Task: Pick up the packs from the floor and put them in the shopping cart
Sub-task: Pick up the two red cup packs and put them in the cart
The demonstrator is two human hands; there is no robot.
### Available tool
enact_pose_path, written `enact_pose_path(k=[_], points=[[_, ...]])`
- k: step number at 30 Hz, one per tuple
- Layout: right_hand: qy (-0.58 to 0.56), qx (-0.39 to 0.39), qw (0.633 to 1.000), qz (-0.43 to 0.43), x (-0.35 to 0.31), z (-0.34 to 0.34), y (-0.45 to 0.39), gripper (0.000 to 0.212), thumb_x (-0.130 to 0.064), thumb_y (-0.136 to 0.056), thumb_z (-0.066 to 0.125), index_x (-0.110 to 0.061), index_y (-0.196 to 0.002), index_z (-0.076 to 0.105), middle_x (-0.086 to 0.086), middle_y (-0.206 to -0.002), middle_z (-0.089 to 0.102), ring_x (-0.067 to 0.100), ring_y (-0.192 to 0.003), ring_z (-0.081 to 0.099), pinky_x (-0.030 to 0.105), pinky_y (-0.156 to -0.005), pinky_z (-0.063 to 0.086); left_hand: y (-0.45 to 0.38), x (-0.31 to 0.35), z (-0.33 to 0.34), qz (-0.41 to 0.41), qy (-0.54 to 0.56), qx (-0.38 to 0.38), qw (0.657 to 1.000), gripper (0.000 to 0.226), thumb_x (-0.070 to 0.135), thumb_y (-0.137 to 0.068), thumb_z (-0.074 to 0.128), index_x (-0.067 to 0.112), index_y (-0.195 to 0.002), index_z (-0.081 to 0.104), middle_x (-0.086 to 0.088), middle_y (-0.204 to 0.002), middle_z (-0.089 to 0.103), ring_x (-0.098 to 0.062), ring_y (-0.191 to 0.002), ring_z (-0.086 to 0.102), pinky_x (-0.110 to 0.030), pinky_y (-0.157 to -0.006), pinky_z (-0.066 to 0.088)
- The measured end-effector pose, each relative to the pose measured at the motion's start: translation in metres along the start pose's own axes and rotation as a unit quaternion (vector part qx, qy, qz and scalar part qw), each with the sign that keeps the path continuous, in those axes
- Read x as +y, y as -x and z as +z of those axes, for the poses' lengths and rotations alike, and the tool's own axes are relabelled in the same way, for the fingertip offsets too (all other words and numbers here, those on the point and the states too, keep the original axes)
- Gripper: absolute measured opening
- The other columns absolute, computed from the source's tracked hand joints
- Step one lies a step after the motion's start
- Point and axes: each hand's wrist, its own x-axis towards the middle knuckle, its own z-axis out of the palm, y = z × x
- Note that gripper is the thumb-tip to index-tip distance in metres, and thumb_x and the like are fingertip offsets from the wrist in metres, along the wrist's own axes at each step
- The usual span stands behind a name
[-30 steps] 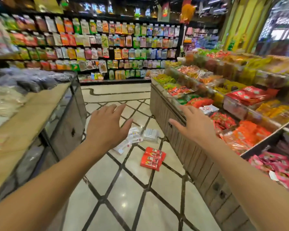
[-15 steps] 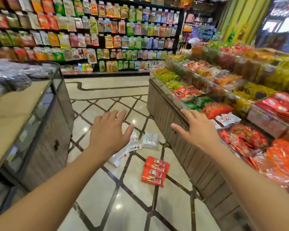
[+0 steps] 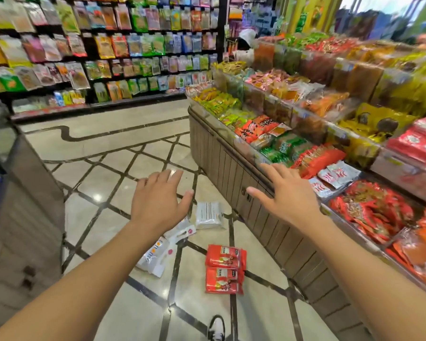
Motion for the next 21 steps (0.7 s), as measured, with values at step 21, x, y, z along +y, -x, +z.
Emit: enact_pose_path(k=[21], points=[[-0.102, -0.221, 0.941, 0.236, 0.116, 0.375, -0.163, 0.092, -0.085, -0.084, 0.019, -0.028, -0.153, 0.043, 0.004, -0.151, 0.050, 0.032, -0.134, 0.051, 0.051, -0.099, 0.051, -0.297, 0.053, 0.401, 0.156, 0.048, -0.207, 0.965, 0.069, 0.056, -0.097, 0.037, 0.015, -0.150, 0.054, -0.012, -0.144, 0.062, -0.035, -0.130, 0.059, -0.050, -0.106, 0.044]])
